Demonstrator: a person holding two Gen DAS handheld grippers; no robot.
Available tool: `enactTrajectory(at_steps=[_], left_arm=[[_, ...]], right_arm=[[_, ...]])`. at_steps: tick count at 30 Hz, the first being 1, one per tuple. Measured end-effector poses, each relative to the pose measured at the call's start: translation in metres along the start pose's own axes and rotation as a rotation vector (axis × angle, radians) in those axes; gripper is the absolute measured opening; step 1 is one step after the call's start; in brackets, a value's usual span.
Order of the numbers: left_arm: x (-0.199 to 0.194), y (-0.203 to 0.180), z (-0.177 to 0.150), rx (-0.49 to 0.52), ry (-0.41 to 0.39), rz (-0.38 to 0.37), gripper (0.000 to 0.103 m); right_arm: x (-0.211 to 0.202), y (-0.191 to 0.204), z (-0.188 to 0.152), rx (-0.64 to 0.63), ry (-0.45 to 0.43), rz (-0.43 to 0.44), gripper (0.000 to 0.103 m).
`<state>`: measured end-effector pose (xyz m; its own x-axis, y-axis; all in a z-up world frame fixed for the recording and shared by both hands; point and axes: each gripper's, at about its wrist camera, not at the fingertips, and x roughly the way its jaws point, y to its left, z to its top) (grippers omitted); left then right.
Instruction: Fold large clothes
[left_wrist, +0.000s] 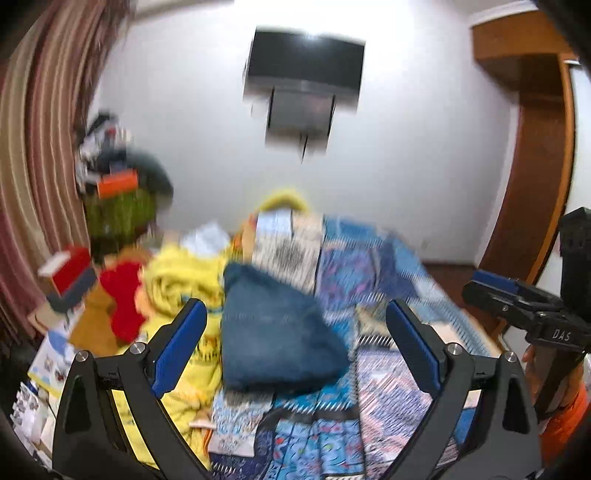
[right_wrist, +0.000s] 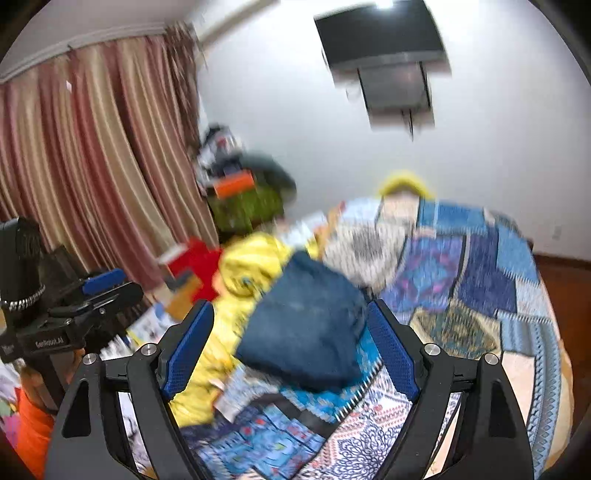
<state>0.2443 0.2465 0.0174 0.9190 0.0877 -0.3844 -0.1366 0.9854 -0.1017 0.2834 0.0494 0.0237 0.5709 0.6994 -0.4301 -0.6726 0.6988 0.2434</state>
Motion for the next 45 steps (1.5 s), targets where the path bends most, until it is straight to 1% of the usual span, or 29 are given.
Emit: enactTrajectory(at_steps=[2,6,9,11,13,15,17,18,19,21,29,40,45], left_arm=[[-0.030,-0.012,0.002,0.016,-0.078,0.006,0.098],[-0.086,-0.037,-0.007,0.060,-0.230,0.046,0.098],[-0.116,-0.053,-0.019,0.084,-0.307,0.074,0.098],[-0.129,-0.058,-0.027,0.076,-0.339,0.085,0.098],[-0.134,-0.059,-0.035,0.072,-0.350,0.099,0.098],[-0.140,-0.060,-0.043,0.070,-0.359,0.115,0.098],[-0.142,-0.062,-0.049,0.061,-0.355,0.111,0.102],[-0.142,-0.062,-0.052,0.053,-0.349,0.106,0.102],[-0.142,-0.062,-0.055,0.050,-0.345,0.105,0.102],[-0.141,-0.062,-0.057,0.051,-0.338,0.105,0.102],[-0.134,-0.062,-0.064,0.033,-0.312,0.100,0.102],[-0.129,-0.063,-0.067,0.027,-0.296,0.108,0.103],[-0.127,-0.064,-0.067,0.027,-0.292,0.107,0.103]], right_arm=[[-0.026,0.013,0.000,-0.018,-0.070,0.011,0.083],[-0.070,0.040,-0.008,-0.062,-0.188,0.017,0.083],[-0.090,0.051,-0.020,-0.084,-0.251,0.008,0.083],[-0.101,0.058,-0.029,-0.086,-0.286,0.002,0.083],[-0.104,0.060,-0.035,-0.077,-0.310,-0.016,0.083],[-0.107,0.061,-0.039,-0.068,-0.319,-0.036,0.086],[-0.107,0.062,-0.043,-0.059,-0.324,-0.057,0.093],[-0.108,0.062,-0.045,-0.055,-0.327,-0.066,0.101],[-0.109,0.062,-0.047,-0.047,-0.334,-0.077,0.103],[-0.111,0.062,-0.048,-0.038,-0.345,-0.095,0.103],[-0.105,0.063,-0.051,-0.052,-0.324,-0.132,0.103],[-0.110,0.062,-0.061,-0.052,-0.322,-0.148,0.103],[-0.111,0.062,-0.060,-0.051,-0.323,-0.149,0.103]])
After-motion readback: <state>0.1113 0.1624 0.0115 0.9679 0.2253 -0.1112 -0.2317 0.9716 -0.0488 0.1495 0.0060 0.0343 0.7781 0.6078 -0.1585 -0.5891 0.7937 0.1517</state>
